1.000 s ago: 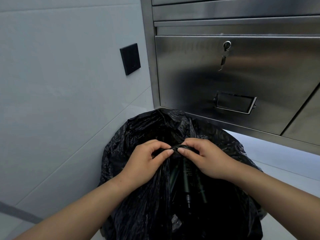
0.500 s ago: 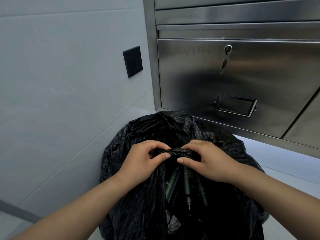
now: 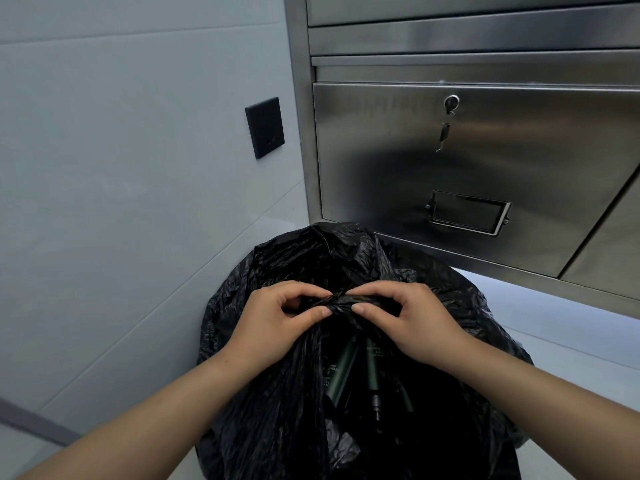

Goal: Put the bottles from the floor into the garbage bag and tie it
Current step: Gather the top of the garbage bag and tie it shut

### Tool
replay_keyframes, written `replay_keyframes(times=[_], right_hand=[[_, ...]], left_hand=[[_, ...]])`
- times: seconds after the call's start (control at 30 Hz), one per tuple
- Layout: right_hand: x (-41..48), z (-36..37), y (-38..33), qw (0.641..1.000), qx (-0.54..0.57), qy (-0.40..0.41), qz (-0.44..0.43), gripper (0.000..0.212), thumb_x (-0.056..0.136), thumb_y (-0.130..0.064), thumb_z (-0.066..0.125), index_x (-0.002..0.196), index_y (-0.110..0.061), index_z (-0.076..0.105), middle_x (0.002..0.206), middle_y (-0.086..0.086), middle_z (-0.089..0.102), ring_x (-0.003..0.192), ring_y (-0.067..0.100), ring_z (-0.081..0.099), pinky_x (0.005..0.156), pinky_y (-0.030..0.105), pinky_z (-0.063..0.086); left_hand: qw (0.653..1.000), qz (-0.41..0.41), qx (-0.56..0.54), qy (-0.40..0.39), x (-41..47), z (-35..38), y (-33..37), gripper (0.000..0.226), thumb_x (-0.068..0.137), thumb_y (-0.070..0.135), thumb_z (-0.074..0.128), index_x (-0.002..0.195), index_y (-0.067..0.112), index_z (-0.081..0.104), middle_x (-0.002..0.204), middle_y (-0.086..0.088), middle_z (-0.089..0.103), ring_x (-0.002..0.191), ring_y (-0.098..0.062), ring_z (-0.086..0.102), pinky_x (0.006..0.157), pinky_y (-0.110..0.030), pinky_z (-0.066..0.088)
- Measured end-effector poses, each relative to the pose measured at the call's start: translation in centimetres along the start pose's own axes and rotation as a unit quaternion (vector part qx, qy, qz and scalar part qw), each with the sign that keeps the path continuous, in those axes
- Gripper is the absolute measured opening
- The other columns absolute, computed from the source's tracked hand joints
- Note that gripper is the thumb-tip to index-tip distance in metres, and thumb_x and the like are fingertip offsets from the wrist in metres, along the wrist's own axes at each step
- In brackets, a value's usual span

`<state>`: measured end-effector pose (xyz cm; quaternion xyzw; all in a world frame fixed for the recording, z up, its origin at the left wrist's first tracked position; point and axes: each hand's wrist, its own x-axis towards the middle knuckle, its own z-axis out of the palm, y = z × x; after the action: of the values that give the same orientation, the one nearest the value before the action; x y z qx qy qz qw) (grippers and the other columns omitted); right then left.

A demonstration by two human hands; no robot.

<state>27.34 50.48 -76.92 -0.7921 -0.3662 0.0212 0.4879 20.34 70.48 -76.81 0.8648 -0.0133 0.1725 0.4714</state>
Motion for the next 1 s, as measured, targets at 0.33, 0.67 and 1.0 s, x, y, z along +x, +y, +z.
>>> replay_keyframes(times=[0.33,0.67,1.0], right_hand=[[-0.1,-0.3,1.0,0.994,-0.055,0.089,0.028,0.017,0.081,-0.031,0.069,0.097,-0.033,0.071,0.089,-0.025,0.068,0.091,-0.011,0.060,0.079,0.003,0.041],[-0.1,1.8,-0.7,0.993,-0.005,0.109,-0.034,0.019,0.077,-0.025,0.074,0.095,-0.027,0.072,0.082,-0.035,0.064,0.086,-0.011,0.062,0.077,0.004,0.042],[-0.6,1.4,-0.9,0.997,0.056,0.041,0.014,0.037,0.078,-0.056,0.060,0.112,-0.041,0.056,0.079,-0.015,0.070,0.077,0.008,0.065,0.080,0.028,0.049]], left_hand=[[0.983,-0.039,-0.156,0.084,0.8,-0.4,1.1,0.015,0.066,0.036,0.070,0.080,0.032,0.074,0.093,0.014,0.074,0.083,-0.004,0.069,0.075,-0.011,0.049],[0.973,-0.092,-0.210,0.024,0.9,1.9,2.8,0.011,0.079,0.015,0.069,0.076,0.026,0.069,0.103,0.010,0.066,0.099,0.007,0.060,0.085,-0.008,0.042],[0.986,-0.080,-0.147,-0.010,0.3,1.5,2.4,0.008,0.071,0.019,0.077,0.074,0.024,0.073,0.072,0.014,0.072,0.069,0.003,0.064,0.066,-0.009,0.047]])
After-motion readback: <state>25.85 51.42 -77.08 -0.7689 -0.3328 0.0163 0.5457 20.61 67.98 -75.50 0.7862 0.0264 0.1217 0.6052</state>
